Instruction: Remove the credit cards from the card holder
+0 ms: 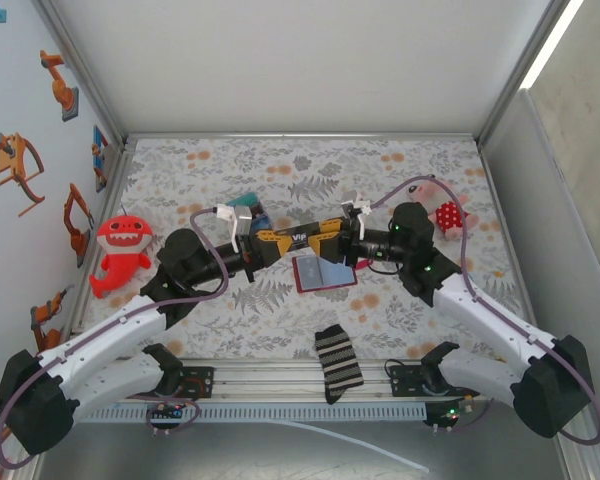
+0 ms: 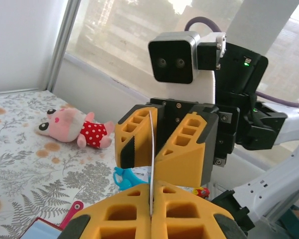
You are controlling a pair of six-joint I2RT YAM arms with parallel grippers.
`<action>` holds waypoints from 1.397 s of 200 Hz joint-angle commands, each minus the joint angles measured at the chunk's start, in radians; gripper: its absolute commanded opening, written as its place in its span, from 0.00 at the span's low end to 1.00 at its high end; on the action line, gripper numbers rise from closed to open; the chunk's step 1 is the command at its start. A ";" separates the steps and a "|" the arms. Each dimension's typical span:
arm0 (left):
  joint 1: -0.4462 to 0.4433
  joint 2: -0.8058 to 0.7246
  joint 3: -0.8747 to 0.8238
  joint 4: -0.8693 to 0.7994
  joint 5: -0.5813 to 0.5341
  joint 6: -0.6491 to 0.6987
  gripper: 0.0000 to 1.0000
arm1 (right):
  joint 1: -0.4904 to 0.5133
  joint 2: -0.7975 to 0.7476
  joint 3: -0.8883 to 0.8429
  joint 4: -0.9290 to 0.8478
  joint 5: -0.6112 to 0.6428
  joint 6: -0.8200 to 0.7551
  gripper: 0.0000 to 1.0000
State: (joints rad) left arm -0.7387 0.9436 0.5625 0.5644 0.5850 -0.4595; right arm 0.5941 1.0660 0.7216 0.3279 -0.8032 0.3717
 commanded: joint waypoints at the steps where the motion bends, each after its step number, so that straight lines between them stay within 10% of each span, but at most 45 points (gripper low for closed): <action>1: -0.001 -0.008 0.017 0.053 0.063 -0.015 0.00 | -0.009 0.010 -0.001 0.138 -0.082 0.064 0.27; 95: 0.000 -0.012 0.055 -0.020 0.044 0.029 0.06 | -0.008 -0.019 0.018 0.055 -0.141 0.006 0.00; 132: 0.001 -0.058 0.131 -0.255 0.044 0.187 0.65 | -0.009 -0.058 0.035 -0.094 -0.117 -0.074 0.00; 153: 0.000 -0.076 0.215 -0.452 0.045 0.324 0.76 | -0.008 -0.065 0.056 -0.207 -0.127 -0.128 0.00; 279: -0.042 0.175 0.552 -1.018 0.133 0.616 0.55 | 0.028 -0.051 0.142 -0.571 -0.200 -0.369 0.00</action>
State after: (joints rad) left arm -0.7605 1.0889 1.0637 -0.3618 0.6456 0.0879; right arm 0.6098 1.0119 0.8185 -0.1848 -0.9615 0.0635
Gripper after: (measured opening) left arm 0.591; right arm 0.037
